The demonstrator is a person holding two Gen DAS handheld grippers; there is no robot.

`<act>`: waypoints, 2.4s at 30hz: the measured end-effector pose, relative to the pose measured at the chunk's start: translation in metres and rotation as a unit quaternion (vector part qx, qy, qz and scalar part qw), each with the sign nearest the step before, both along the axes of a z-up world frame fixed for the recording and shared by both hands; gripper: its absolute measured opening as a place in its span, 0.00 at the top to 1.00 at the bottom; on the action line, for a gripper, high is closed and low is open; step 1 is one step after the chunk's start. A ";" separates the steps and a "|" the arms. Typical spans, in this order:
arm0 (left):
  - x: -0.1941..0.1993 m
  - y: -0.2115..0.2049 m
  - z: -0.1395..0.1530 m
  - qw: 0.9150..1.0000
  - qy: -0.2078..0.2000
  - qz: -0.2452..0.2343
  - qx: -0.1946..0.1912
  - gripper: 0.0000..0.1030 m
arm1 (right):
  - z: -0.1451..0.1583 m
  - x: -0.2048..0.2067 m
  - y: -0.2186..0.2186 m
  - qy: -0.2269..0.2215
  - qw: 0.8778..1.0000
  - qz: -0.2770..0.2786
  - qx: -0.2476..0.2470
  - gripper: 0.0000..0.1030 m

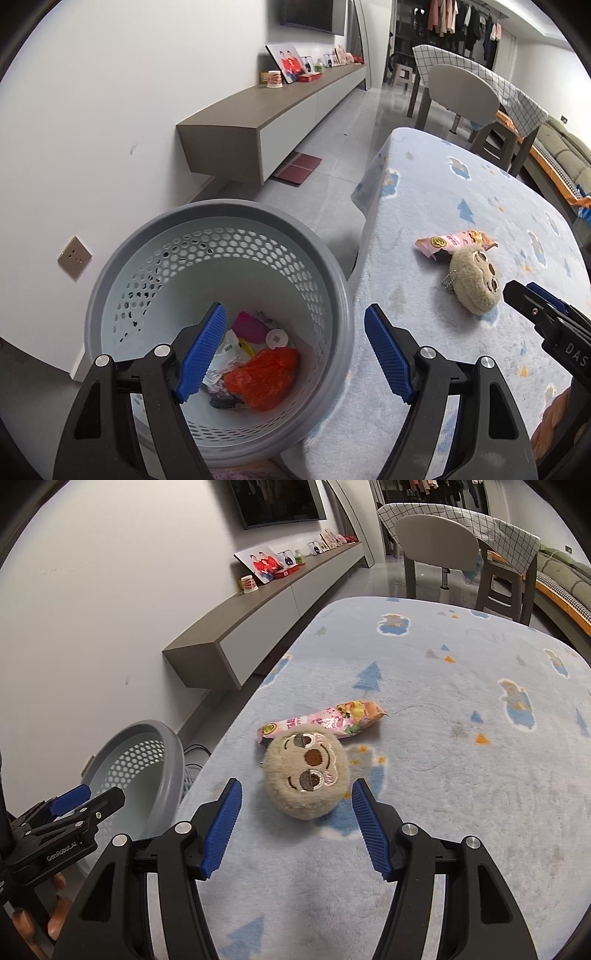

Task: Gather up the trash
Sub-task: 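Move the right gripper to the plush sloth and close on it, then lift the sloth with the right gripper while the left gripper grasps the pink snack wrapper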

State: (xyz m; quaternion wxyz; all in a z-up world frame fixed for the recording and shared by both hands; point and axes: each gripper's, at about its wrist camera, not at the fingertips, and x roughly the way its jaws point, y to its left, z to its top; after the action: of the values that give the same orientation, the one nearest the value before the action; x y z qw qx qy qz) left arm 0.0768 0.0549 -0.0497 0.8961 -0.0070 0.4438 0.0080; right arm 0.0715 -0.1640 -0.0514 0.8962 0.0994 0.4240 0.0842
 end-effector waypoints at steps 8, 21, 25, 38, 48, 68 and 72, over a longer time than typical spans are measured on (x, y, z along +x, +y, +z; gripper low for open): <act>0.006 -0.008 -0.007 1.000 0.008 -0.009 0.004 0.26 | -0.015 0.020 0.015 0.018 0.999 0.012 -0.029 0.40; 0.013 -0.021 -0.015 1.000 0.016 -0.019 0.012 0.26 | -0.036 0.046 0.015 0.052 0.998 0.005 -0.034 0.36; 0.016 -0.028 -0.018 0.999 0.021 -0.026 0.014 0.26 | -0.038 0.047 0.016 0.054 0.998 0.008 -0.032 0.37; 0.025 -0.055 -0.011 0.998 0.012 -0.057 0.037 0.24 | -0.008 0.037 -0.008 0.027 0.999 -0.009 0.024 0.46; 0.042 -0.093 -0.005 0.994 -0.008 -0.096 0.050 0.20 | 0.003 0.025 -0.061 0.015 0.997 -0.058 0.044 0.46; 0.101 -0.172 -0.043 0.973 0.034 -0.221 0.054 0.14 | 0.012 0.014 -0.123 0.007 0.988 -0.111 0.109 0.46; 0.108 -0.184 -0.051 0.969 0.039 -0.235 0.062 0.14 | 0.014 0.014 -0.126 0.003 0.987 -0.112 0.113 0.46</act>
State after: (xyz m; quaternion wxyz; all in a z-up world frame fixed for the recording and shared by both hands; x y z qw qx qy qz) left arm 0.1850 -0.1289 -0.1003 0.8535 0.1537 0.4661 -0.1751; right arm 0.0851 -0.2899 -0.0376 0.8816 0.2470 0.4010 0.0298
